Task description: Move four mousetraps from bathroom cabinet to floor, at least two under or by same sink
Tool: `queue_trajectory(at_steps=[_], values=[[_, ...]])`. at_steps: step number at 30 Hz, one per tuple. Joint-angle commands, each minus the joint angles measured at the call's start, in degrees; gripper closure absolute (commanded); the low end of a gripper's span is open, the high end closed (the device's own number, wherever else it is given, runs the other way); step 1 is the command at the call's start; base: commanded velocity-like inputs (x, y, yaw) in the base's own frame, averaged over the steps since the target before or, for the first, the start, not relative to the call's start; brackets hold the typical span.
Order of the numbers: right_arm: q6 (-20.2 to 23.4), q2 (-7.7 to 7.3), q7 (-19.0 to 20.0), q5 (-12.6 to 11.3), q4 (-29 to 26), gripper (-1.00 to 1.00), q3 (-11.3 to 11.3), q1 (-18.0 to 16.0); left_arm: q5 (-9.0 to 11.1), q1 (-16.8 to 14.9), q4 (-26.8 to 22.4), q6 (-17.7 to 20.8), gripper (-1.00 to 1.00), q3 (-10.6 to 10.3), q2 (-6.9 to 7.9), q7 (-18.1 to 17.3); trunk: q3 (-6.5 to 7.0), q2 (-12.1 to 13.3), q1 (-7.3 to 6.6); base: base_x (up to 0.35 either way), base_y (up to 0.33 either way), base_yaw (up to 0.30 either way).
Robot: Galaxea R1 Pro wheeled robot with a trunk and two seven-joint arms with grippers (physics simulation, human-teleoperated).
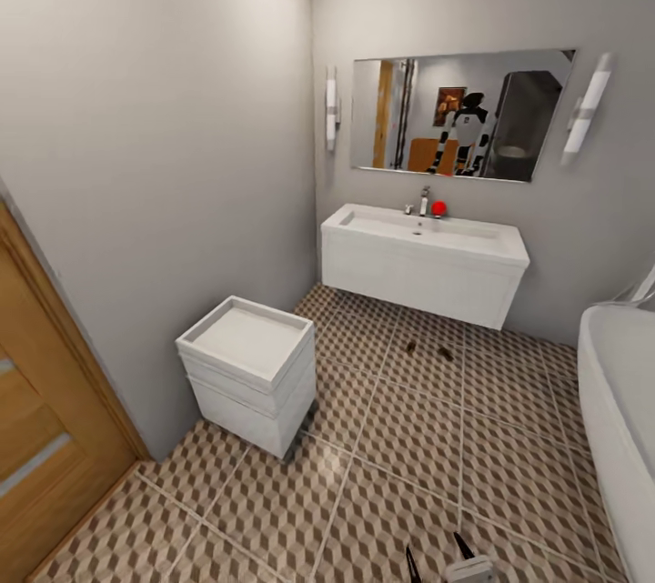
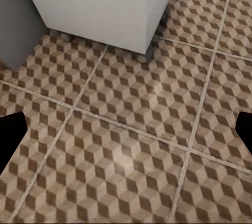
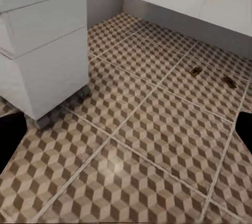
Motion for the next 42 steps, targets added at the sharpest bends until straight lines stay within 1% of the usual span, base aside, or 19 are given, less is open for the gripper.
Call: queue_trajectory(at_steps=[1, 22, 32, 38, 42], values=[[-0.10, 0.00, -0.60, 0.17, 0.04, -1.00, 0.45, -0.04, 0.47, -0.13, 0.24, -0.32, -1.00, -0.48, -0.02, -0.09, -0.13, -0.13, 0.00, -0.337, 0.000, 0.286], [-0.10, 0.01, -2.06, 0.17, 0.00, -1.00, 0.45, -0.04, 0.47, -0.10, 0.18, -0.23, -1.00, -0.45, -0.02, -0.09, -0.13, -0.13, 0.00, -0.337, -0.012, 0.286], [-0.10, 0.04, -2.09, 0.17, 0.01, -1.00, 0.45, -0.04, 0.47, -0.12, 0.18, -0.15, -1.00, -0.45, -0.02, -0.09, -0.13, -0.13, 0.00, -0.292, -0.136, 0.286], [-0.10, 0.07, -2.09, 0.17, 0.01, -1.00, 0.45, -0.04, 0.47, -0.15, 0.18, -0.14, -1.00, -0.45, -0.02, -0.06, -0.13, -0.13, 0.00, -0.180, -0.172, 0.287], [-0.10, 0.04, -2.09, 0.17, 0.01, -1.00, 0.45, -0.04, 0.47, -0.15, 0.18, -0.14, -1.00, -0.45, -0.02, -0.02, -0.13, -0.13, 0.00, -0.058, -0.179, 0.286]])
